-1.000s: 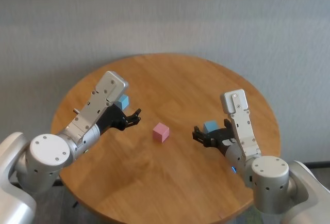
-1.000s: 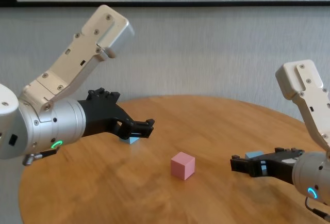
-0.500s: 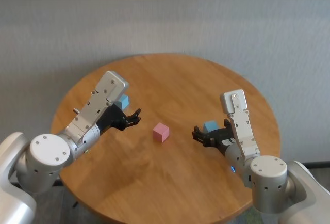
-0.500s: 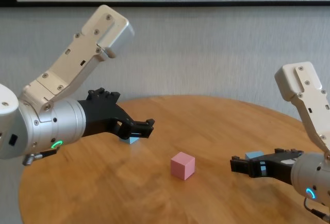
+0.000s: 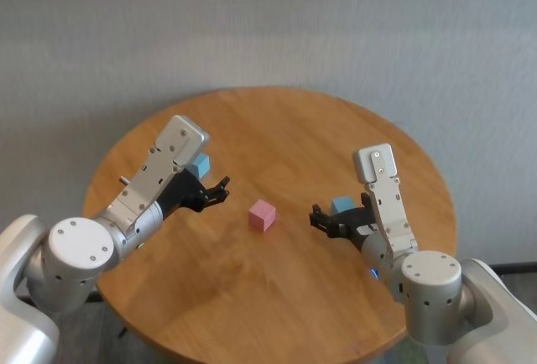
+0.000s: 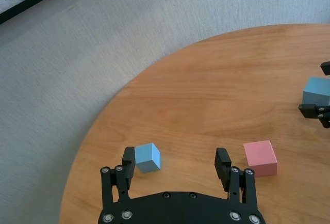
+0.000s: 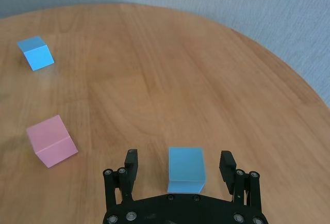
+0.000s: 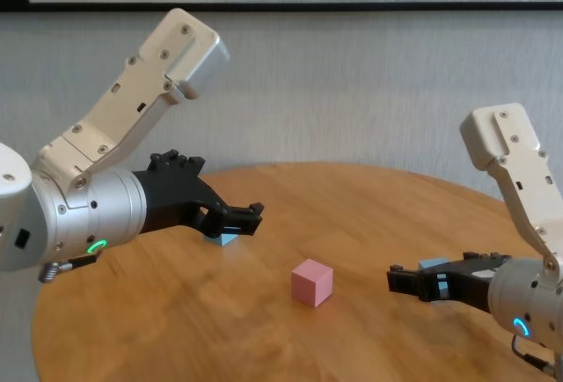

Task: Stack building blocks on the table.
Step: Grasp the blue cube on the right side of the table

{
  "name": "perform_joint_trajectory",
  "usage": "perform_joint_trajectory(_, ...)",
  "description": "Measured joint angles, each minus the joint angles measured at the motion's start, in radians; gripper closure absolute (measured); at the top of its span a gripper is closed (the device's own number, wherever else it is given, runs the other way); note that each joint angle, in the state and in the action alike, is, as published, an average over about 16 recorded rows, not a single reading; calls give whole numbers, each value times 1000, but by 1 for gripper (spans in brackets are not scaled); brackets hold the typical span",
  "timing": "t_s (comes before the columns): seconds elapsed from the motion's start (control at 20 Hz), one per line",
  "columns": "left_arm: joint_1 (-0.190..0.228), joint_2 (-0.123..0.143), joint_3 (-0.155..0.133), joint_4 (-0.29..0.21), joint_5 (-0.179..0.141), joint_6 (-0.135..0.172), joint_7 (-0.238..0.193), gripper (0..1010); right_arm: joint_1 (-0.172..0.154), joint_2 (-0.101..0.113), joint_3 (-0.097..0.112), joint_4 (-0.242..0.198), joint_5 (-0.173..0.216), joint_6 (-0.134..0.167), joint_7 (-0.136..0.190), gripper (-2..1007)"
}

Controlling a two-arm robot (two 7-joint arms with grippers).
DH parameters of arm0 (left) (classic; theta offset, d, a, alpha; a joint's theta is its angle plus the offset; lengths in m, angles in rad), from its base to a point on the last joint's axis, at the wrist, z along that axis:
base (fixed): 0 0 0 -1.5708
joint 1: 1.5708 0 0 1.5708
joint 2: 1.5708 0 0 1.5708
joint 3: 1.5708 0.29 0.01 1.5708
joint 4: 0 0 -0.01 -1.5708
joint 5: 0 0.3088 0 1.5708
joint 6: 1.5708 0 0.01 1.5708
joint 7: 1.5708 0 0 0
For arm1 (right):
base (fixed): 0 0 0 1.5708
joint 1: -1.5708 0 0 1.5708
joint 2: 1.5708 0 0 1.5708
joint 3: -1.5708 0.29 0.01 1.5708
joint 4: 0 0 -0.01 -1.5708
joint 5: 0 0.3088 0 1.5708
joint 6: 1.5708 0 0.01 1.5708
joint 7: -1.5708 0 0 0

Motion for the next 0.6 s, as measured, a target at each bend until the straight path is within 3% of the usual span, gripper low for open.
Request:
perform_joint_trajectory(0.3,0,0,0,0,0,0,0,9,5,-3,0,11,-26,2,-8,116)
perform_joint_trajectory(0.6,0,0,0,0,0,0,0,8,9,-7,4,22,-47,10,-12,295)
